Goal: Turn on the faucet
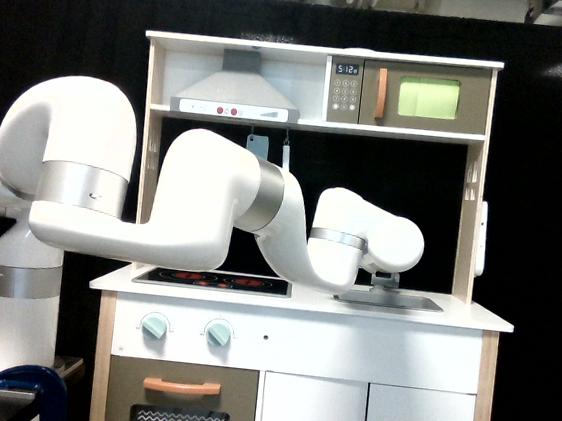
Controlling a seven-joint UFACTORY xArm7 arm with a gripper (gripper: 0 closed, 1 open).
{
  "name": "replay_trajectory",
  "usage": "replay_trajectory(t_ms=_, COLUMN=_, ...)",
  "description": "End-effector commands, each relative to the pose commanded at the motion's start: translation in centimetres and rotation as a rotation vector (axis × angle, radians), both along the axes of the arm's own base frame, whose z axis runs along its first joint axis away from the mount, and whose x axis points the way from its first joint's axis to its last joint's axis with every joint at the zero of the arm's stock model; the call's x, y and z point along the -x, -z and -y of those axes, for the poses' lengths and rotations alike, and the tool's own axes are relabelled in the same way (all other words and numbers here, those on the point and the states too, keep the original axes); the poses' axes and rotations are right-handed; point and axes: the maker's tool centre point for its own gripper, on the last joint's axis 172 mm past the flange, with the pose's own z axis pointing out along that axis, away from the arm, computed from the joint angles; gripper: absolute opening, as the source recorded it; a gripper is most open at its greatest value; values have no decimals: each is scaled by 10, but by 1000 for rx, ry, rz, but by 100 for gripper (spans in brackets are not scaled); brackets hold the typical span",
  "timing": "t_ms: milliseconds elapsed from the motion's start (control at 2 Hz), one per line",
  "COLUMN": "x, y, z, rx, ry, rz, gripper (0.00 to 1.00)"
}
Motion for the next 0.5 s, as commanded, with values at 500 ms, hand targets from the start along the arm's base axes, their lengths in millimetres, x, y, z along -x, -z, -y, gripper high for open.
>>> replay_trajectory(t_ms=500, x=-1, y=0, z=0, rx=0, ry=0, rz=0, gripper=100)
